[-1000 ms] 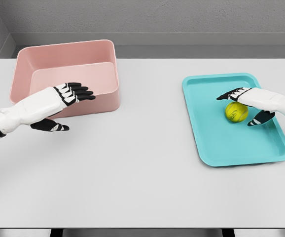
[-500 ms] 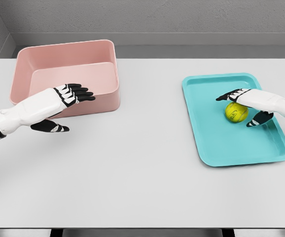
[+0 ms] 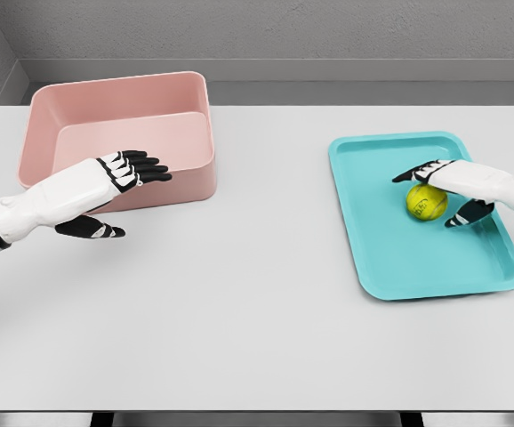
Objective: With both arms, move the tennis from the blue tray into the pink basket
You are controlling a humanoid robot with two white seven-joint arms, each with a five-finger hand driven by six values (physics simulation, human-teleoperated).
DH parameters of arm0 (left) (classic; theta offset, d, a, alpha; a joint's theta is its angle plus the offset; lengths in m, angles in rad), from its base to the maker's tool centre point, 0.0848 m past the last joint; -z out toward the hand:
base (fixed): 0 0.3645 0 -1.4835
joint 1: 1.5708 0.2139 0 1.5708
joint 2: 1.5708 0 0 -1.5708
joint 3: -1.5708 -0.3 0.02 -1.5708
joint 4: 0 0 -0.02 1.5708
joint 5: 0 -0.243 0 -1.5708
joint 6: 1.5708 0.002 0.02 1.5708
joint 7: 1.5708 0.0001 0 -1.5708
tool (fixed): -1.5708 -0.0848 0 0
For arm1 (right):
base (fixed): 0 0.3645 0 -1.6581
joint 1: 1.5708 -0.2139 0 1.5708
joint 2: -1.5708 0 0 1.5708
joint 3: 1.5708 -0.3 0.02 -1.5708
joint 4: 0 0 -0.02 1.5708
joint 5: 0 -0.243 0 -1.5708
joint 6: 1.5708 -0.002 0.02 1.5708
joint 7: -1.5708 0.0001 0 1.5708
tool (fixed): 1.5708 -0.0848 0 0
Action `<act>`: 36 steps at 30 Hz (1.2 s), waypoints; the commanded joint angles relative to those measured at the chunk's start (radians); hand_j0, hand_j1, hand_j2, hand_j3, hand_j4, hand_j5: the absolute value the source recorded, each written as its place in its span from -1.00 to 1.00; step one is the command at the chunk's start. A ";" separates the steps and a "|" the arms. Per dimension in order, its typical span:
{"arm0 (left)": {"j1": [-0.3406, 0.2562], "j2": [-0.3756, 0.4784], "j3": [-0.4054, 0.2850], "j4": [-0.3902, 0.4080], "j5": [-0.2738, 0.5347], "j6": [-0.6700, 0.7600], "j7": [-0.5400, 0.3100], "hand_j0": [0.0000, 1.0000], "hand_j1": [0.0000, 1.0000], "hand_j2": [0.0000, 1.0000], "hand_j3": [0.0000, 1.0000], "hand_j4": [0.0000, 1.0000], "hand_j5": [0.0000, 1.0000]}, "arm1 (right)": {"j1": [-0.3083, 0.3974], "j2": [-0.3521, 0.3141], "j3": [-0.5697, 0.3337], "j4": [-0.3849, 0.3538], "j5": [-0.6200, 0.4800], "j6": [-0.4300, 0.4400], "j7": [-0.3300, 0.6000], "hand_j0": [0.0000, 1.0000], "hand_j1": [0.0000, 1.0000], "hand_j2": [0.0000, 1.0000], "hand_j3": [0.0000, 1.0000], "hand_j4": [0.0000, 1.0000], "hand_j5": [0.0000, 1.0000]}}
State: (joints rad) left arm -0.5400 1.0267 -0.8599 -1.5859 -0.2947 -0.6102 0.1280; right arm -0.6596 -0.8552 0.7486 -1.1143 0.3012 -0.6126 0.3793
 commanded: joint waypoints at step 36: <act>0.000 -0.002 -0.002 -0.003 0.008 -0.001 0.001 1.00 1.00 1.00 1.00 1.00 1.00 | -0.005 0.007 -0.011 0.002 0.007 0.002 -0.013 0.11 0.11 0.11 0.11 0.11 0.11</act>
State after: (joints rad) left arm -0.5400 1.0244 -0.8628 -1.5889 -0.2932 -0.6102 0.1281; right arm -0.6642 -0.8470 0.7419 -1.1112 0.3174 -0.6123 0.3714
